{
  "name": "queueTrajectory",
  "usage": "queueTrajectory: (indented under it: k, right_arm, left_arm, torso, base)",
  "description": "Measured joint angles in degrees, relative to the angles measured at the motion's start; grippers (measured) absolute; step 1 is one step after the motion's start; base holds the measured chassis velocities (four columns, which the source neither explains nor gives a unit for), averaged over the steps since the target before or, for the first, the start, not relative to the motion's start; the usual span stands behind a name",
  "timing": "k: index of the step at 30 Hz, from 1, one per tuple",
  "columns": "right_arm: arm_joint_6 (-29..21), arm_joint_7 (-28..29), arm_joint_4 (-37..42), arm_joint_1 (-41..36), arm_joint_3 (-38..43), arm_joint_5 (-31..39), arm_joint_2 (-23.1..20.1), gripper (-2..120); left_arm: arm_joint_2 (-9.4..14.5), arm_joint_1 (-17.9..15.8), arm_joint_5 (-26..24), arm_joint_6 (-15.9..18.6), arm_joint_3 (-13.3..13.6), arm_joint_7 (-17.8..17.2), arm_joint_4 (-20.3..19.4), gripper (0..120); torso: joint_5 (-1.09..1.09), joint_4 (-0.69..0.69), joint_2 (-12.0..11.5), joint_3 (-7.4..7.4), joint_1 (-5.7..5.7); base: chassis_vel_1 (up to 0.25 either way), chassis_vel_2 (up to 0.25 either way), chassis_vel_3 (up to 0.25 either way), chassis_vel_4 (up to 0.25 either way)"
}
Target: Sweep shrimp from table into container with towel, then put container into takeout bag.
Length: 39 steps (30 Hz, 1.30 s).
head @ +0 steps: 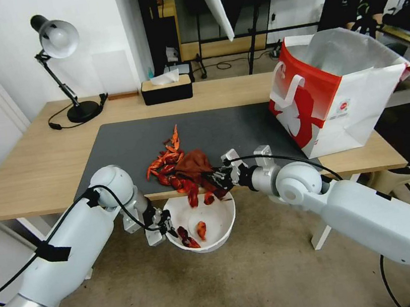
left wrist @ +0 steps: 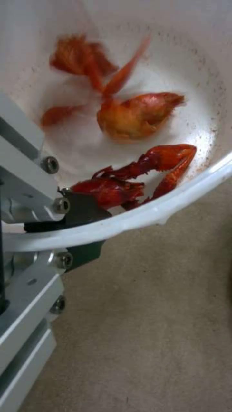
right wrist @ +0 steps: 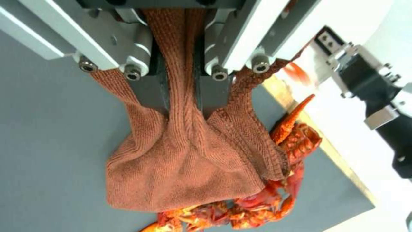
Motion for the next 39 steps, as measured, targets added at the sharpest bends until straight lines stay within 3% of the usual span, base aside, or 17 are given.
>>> queueTrajectory:
  k: [15,23,33,39]
  right_arm:
    - [-0.23,0.47,7.42,-4.41,1.96,0.28,-4.38,10]
    - [0.22,0.41,12.73,-7.13,5.03,0.82,-7.73,10]
    - [2.7,-1.88,14.32,-8.46,8.96,3.09,-7.79,10]
    - [8.19,-6.11,11.8,-7.01,11.66,6.76,-5.67,10]
  left_arm:
    - [-0.27,0.35,0.48,0.0,-0.61,0.0,0.53,0]
    - [0.54,1.8,0.6,0.0,-1.81,0.01,-1.05,0]
    - [1.15,3.32,0.79,0.0,-2.36,0.01,-2.33,0]
    - [1.63,4.65,0.89,0.0,-3.73,0.01,-2.87,0]
  torso:
    - [0.0,0.0,-0.02,0.02,0.0]
    - [0.0,0.0,-0.02,0.0,0.01]
    - [0.0,0.0,-0.01,0.0,0.0]
    - [0.0,0.0,0.0,0.0,0.0]
  base:
    - [0.0,0.0,0.0,0.0]
    - [0.0,0.0,0.0,0.0]
    - [0.0,0.0,0.0,0.0]
    - [0.0,0.0,0.0,0.0]
